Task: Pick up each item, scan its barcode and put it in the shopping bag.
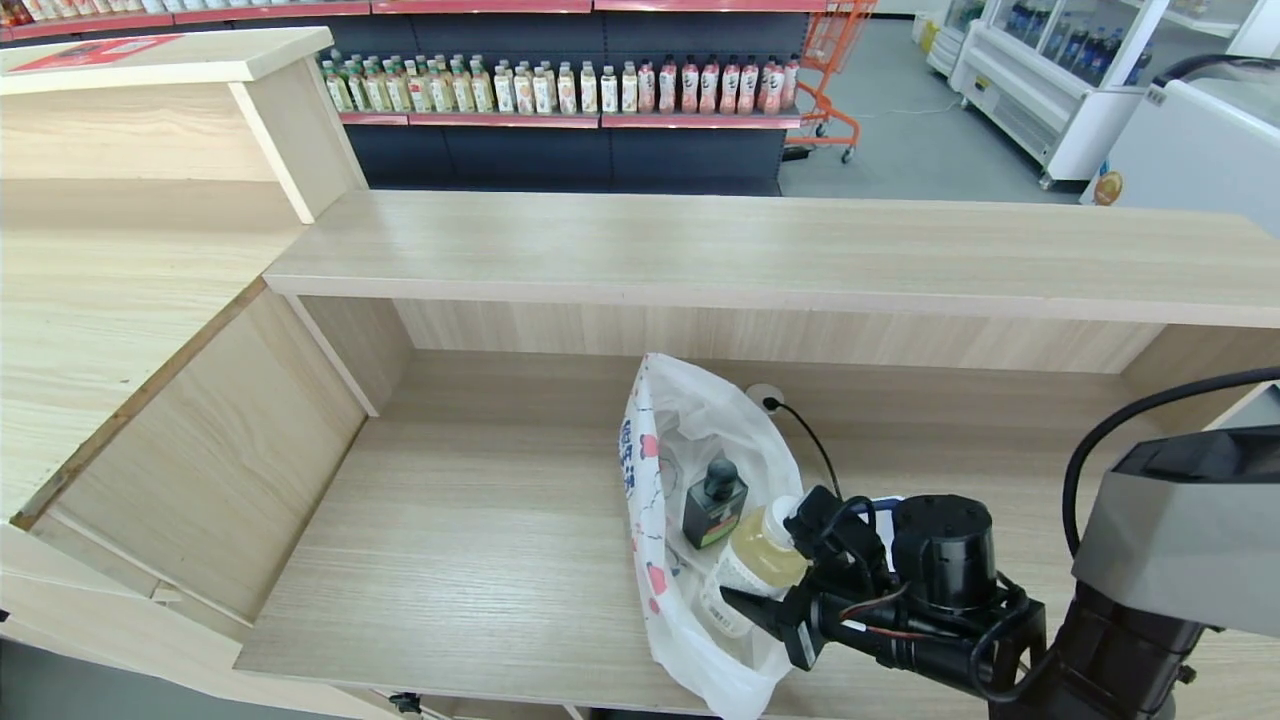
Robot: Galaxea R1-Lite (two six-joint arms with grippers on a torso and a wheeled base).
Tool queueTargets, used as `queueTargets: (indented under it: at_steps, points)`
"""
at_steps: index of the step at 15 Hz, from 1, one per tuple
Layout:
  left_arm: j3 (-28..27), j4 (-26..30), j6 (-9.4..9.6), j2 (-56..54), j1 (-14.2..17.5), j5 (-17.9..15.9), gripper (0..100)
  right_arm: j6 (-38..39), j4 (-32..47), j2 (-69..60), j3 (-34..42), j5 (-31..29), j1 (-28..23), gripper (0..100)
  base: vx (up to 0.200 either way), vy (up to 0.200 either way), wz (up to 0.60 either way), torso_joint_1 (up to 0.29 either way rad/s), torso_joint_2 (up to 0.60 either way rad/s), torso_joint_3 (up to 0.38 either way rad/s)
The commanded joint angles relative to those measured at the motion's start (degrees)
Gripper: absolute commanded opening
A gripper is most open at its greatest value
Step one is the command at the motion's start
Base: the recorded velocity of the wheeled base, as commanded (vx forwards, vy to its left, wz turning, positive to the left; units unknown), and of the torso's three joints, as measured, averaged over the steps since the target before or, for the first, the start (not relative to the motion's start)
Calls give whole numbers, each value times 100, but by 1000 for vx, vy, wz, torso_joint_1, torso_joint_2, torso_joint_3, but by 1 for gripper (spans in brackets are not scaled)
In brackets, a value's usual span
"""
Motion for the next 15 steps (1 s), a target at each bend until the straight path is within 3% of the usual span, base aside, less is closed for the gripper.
queueTargets:
  at_steps: [1,5,11,15]
  points:
    - [7,-1,-1,-2,0,2,100,-39,-6,158,-10,13,-53,100,0,0,0,0,0,0]
    - [-1,-1,-1,-2,0,2,100,234,11,-141,-45,48,-70,100,0,0,0,0,0,0]
    - [-1,-1,-1,-2,0,2,100,1078,477,-2030,403,4,-299,100,0,0,0,0,0,0]
    - [-1,-1,-1,-2,0,2,100,1113,2991,-5080,720,-23,-1319,100,0,0,0,0,0,0]
